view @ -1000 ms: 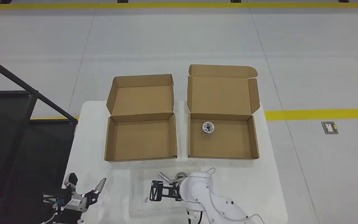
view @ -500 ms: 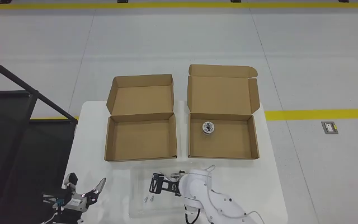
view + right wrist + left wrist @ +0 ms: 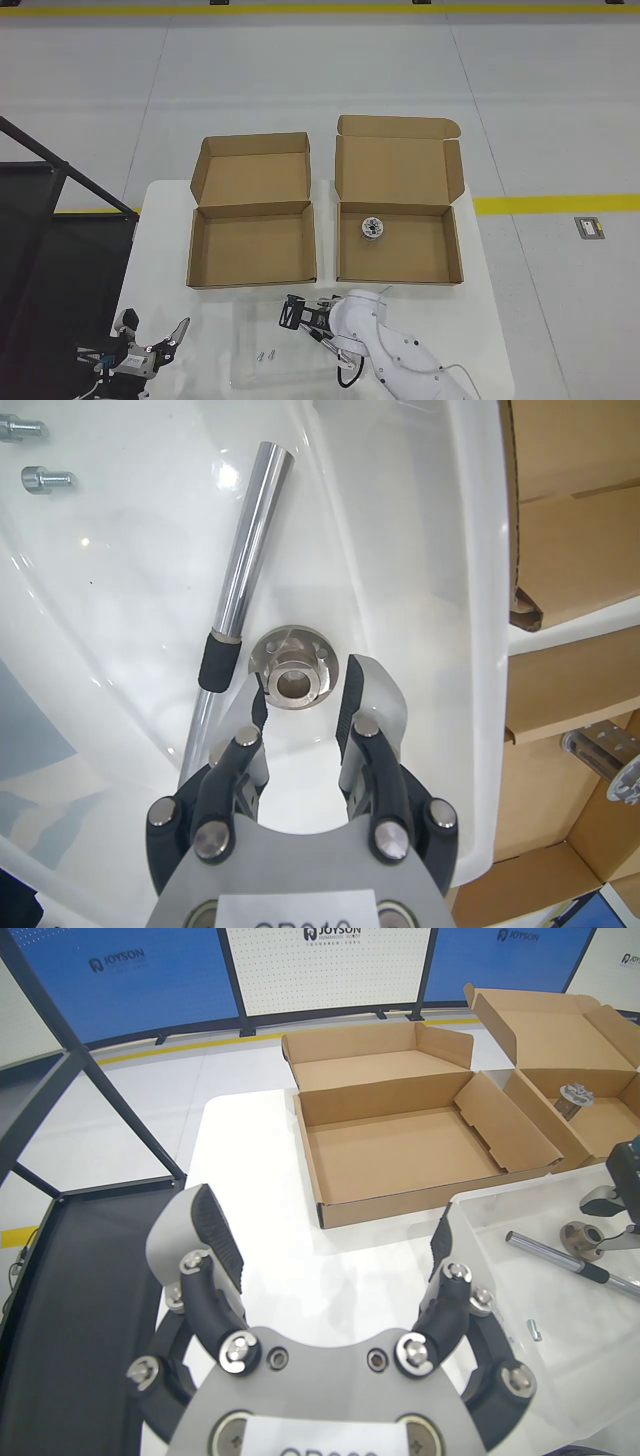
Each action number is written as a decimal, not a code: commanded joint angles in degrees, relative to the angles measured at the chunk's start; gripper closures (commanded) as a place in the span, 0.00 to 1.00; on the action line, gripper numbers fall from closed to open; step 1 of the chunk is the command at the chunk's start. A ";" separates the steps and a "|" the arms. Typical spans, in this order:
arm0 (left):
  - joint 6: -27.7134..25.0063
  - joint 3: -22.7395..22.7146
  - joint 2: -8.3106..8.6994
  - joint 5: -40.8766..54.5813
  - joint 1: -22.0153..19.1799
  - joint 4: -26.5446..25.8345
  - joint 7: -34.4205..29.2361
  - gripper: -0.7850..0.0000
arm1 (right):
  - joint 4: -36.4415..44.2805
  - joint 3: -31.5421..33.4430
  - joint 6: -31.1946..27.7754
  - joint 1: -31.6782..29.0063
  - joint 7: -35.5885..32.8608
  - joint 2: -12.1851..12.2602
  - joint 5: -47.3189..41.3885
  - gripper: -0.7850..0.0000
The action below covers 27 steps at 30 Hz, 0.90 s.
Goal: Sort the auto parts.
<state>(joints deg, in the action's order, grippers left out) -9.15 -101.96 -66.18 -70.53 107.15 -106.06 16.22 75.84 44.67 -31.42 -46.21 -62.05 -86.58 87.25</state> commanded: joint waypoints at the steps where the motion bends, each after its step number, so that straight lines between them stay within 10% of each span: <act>1: 0.00 0.00 0.00 0.00 0.00 0.00 0.00 0.00 | -0.63 -0.04 -0.09 0.36 0.09 -0.09 -0.19 0.55; 16: 0.00 0.00 0.00 0.00 0.00 0.00 0.00 0.00 | -4.13 -0.24 -0.57 1.63 0.49 -0.59 -1.58 0.65; 21: 0.00 0.00 0.00 0.00 0.00 0.00 0.00 0.00 | -4.07 -0.29 -0.71 1.71 0.61 -0.64 -1.65 1.00; 27: 0.00 0.00 0.00 0.00 0.00 0.00 0.00 0.00 | -0.01 0.34 -1.97 0.26 1.97 -0.11 -0.70 1.00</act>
<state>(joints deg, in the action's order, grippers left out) -9.15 -101.96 -66.18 -70.53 107.14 -106.06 16.22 74.54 44.80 -33.06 -45.45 -60.43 -86.87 86.23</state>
